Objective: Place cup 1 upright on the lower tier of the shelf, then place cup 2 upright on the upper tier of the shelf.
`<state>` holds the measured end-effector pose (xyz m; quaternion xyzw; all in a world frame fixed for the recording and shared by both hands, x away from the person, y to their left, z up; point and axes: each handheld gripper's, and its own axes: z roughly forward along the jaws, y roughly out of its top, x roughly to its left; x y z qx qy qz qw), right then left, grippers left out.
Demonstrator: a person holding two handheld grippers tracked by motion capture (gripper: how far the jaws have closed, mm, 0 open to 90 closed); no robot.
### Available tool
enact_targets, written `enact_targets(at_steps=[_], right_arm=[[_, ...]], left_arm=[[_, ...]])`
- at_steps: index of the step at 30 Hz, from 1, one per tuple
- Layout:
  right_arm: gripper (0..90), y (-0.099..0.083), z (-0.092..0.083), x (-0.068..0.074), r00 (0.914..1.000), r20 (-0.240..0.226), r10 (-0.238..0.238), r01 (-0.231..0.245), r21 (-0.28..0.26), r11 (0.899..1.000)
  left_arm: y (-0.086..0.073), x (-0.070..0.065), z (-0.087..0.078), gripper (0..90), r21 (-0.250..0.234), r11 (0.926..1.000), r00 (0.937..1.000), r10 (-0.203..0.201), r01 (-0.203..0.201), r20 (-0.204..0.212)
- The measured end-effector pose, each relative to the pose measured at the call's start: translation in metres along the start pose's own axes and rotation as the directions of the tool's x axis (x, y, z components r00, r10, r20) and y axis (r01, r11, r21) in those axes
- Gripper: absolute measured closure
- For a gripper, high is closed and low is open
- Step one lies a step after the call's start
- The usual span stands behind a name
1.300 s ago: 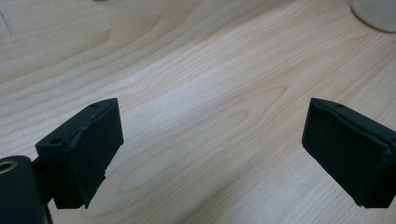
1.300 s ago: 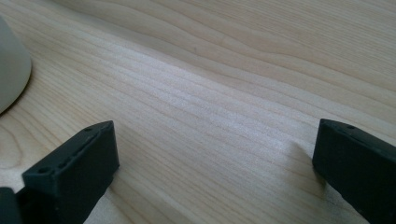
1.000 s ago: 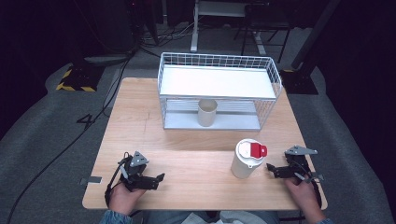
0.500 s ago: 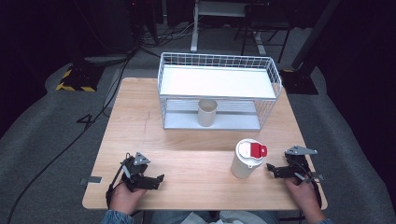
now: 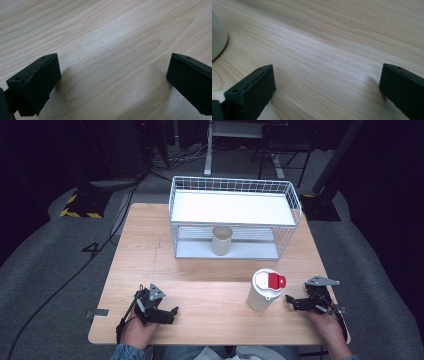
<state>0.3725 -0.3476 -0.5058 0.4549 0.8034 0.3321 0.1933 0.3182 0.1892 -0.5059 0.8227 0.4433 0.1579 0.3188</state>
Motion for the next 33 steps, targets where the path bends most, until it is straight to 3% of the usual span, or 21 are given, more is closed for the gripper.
enact_targets(at_steps=[6,11,16,27,33], right_arm=[[0.5,0.001,0.001,0.0,0.9994,0.026,0.021,-0.021,-0.003,1.0],[0.4,0.0,0.0,-0.001,0.9997,0.018,0.015,-0.015,-0.002,1.0],[0.5,-0.003,-0.004,-0.001,0.9987,0.051,-0.001,0.002,-0.008,1.0],[0.7,-0.001,-0.02,-0.003,0.9996,0.028,0.011,-0.009,-0.054,0.998],[1.2,0.003,-0.037,-0.002,0.9996,-0.022,0.02,-0.022,-0.099,0.995]], left_arm=[[0.001,0.001,0.001,0.0,0.0,1.0,0.9999,0.006,-0.006,0.009],[0.001,0.001,0.001,0.0,-0.001,1.0,1.0,0.003,-0.003,0.007],[0.003,0.002,0.003,0.3,-0.001,1.0,1.0,-0.001,0.001,0.005],[0.005,0.003,0.004,0.4,-0.002,1.0,1.0,0.002,-0.002,0.009],[0.005,0.003,0.004,0.5,-0.002,1.0,1.0,-0.001,0.001,0.004]])
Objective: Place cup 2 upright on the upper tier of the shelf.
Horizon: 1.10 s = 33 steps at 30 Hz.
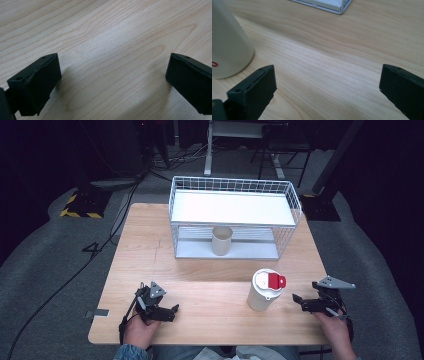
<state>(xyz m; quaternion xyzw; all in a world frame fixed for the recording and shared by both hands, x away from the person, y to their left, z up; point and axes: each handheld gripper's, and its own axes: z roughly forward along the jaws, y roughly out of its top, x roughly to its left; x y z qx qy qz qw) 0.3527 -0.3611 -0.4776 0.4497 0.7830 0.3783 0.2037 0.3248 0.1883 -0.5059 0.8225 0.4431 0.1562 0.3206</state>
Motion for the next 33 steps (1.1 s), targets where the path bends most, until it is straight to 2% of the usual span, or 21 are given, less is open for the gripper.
enact_targets(at_steps=[9,18,21,22,23,24,26,27,29,33], right_arm=[[1.2,0.007,-0.019,0.011,0.9979,-0.064,-0.008,0.004,-0.056,0.998],[1.2,0.017,-0.035,0.033,0.9904,-0.127,-0.055,0.041,-0.105,0.994],[1.2,0.021,-0.037,0.041,0.9837,-0.17,-0.058,0.037,-0.126,0.991],[1.2,0.021,-0.037,0.041,0.9837,-0.17,-0.058,0.037,-0.126,0.991],[1.2,0.023,-0.036,0.046,0.9743,-0.217,-0.062,0.031,-0.142,0.989],[1.2,0.023,-0.034,0.048,0.9716,-0.227,-0.067,0.033,-0.148,0.988],[1.2,0.024,-0.032,0.05,0.9707,-0.229,-0.073,0.038,-0.15,0.988],[1.2,0.024,-0.028,0.053,0.9669,-0.242,-0.079,0.044,-0.149,0.988],[1.2,0.025,-0.026,0.055,0.9651,-0.249,-0.082,0.046,-0.147,0.988],[1.2,0.027,-0.023,0.065,0.9543,-0.273,-0.121,0.077,-0.169,0.983]], left_arm=[[0.0,-0.001,0.0,0.6,0.002,1.0,1.0,-0.004,0.004,-0.002],[0.0,-0.001,0.0,0.4,0.0,1.0,1.0,-0.006,0.006,-0.007],[0.0,-0.001,0.0,0.4,0.0,1.0,1.0,-0.006,0.006,-0.007],[0.0,-0.001,0.0,0.4,0.0,1.0,1.0,-0.006,0.006,-0.007],[0.0,-0.001,0.0,0.3,0.0,1.0,1.0,-0.006,0.006,-0.007],[0.0,-0.001,0.0,0.3,0.0,1.0,1.0,-0.006,0.006,-0.007],[0.0,-0.001,0.0,0.3,0.0,1.0,1.0,-0.005,0.005,-0.007],[0.0,-0.001,0.0,0.3,0.0,1.0,1.0,-0.006,0.006,-0.007],[0.0,-0.001,0.0,0.4,0.0,1.0,1.0,-0.006,0.006,-0.007],[0.0,-0.001,0.0,0.3,0.0,1.0,1.0,-0.006,0.006,-0.007]])
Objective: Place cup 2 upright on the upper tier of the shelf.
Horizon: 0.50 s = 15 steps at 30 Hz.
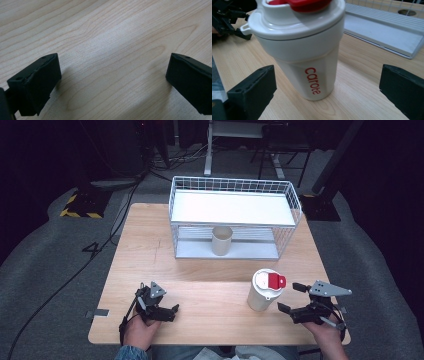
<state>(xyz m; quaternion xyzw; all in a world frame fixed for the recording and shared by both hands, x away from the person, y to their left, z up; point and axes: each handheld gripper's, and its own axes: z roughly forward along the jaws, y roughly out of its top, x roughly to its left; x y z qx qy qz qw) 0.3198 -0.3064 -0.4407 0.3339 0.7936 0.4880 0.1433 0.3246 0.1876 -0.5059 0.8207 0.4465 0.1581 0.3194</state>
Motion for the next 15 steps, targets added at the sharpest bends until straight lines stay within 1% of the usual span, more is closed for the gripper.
enact_targets(at_steps=[3,7,8,10,12,14,15], right_arm=[[1.1,0.001,0.005,0.004,0.9998,-0.013,-0.012,0.012,-0.003,1.0],[0.8,0.002,0.01,0.007,0.9997,-0.013,-0.019,0.019,-0.009,1.0],[0.0,0.002,0.015,0.009,0.9997,-0.017,-0.019,0.018,-0.011,1.0],[0.0,0.002,0.018,0.011,0.9995,-0.024,-0.021,0.021,-0.011,1.0],[0.0,0.002,0.027,0.016,0.9989,-0.033,-0.033,0.033,-0.012,0.999],[0.0,0.001,0.033,0.018,0.9988,-0.039,-0.031,0.03,-0.016,0.999],[0.0,0.001,0.033,0.018,0.9988,-0.039,-0.031,0.03,-0.016,0.999]], left_arm=[[0.0,0.0,0.0,0.4,0.0,1.0,1.0,0.0,0.0,0.0],[0.0,0.0,0.0,0.4,0.0,1.0,1.0,0.0,0.0,0.0],[0.0,0.0,0.0,0.3,0.0,1.0,1.0,0.0,0.0,0.0],[0.0,0.0,0.0,0.3,0.0,1.0,1.0,0.0,0.0,0.0],[0.0,0.0,0.0,0.4,0.0,1.0,1.0,0.0,0.0,0.0],[0.0,0.0,0.0,0.4,0.0,1.0,1.0,0.0,0.0,0.0],[0.0,0.0,0.0,0.4,0.0,1.0,1.0,0.0,0.0,0.0]])
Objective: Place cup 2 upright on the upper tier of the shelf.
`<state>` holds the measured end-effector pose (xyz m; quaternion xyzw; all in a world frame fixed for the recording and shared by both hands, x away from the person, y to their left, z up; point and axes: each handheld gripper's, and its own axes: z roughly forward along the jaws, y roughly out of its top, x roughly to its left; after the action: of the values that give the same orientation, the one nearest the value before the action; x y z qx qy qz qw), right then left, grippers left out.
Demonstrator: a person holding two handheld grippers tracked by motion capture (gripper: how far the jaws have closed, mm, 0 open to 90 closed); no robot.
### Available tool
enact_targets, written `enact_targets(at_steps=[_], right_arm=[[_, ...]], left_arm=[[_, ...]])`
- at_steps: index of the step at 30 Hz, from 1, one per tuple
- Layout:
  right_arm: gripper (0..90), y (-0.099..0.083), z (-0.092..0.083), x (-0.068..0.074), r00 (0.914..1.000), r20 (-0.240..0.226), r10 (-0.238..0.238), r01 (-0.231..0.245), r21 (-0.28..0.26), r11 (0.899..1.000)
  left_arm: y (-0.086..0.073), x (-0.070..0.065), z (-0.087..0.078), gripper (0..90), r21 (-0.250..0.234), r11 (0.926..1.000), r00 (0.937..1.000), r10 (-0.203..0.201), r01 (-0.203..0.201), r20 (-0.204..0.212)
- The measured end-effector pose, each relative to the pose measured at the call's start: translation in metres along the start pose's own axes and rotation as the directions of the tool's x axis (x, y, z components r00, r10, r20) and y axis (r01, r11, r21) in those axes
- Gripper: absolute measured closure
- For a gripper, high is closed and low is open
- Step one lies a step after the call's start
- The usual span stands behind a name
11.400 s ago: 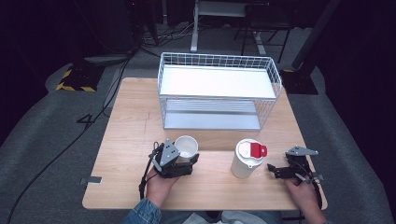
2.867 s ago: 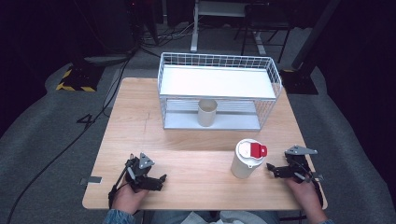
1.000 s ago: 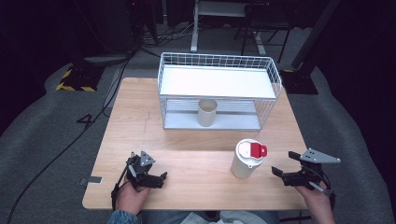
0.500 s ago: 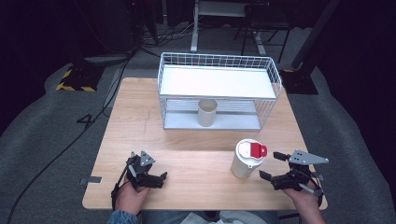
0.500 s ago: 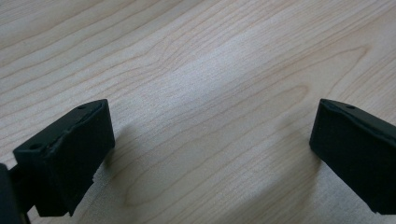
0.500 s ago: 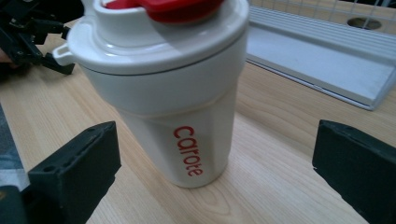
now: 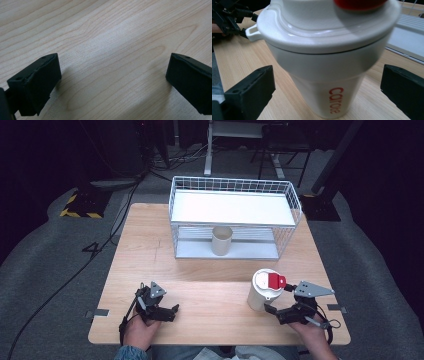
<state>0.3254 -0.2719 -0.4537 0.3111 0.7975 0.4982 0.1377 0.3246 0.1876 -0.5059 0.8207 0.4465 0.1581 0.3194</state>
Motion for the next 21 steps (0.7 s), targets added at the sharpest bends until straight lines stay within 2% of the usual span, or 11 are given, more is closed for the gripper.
enact_targets(at_steps=[6,11,21], right_arm=[[0.0,0.001,0.013,0.003,1.0,-0.005,-0.003,0.003,-0.01,1.0],[0.0,-0.001,0.02,0.006,0.9999,0.011,-0.005,0.006,-0.036,0.999],[0.6,-0.007,0.032,0.005,0.9988,0.016,0.047,-0.046,-0.06,0.997]], left_arm=[[0.0,0.0,0.0,0.3,0.0,1.0,1.0,0.0,0.0,0.0],[0.0,0.0,0.0,0.3,0.0,1.0,1.0,0.0,0.0,0.0],[0.0,0.0,0.0,0.4,0.0,1.0,1.0,0.0,0.0,0.0]])
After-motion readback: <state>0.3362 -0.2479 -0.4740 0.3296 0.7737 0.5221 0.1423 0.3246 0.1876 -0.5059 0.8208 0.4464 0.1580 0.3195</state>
